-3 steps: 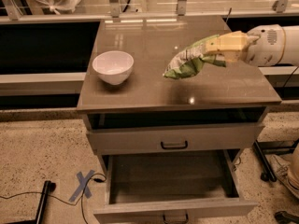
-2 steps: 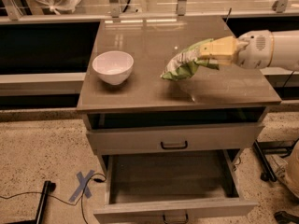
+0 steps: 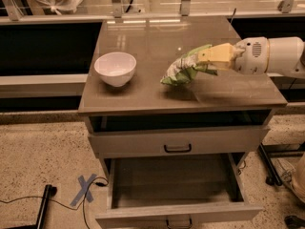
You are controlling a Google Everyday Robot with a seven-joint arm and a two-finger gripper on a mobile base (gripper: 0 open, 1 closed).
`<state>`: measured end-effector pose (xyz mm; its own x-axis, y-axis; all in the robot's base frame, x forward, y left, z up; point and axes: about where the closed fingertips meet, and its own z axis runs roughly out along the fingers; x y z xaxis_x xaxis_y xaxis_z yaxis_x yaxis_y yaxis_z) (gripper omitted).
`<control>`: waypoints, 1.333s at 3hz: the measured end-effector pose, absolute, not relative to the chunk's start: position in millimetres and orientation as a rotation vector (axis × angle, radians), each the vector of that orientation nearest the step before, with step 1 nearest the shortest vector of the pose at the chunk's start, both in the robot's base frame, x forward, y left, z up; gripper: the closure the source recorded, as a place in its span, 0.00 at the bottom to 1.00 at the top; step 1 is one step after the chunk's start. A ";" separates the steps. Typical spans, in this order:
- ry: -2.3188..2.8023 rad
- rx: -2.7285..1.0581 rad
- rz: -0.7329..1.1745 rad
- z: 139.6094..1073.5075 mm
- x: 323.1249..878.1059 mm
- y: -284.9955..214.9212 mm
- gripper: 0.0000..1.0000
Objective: Pick green jalapeno chip bag from middle drawer and place on counter
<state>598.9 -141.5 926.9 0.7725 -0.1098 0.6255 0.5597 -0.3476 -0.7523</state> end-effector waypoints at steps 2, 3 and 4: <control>-0.380 -1.912 -0.670 931.2 606.6 -141.9 0.05; -0.388 -1.978 -0.651 930.0 609.0 -150.6 0.00; -0.334 -1.992 -0.637 938.7 603.9 -173.6 0.00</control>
Offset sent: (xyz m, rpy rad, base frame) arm 0.0152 -0.0143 0.0118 -0.1893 0.0512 -0.0034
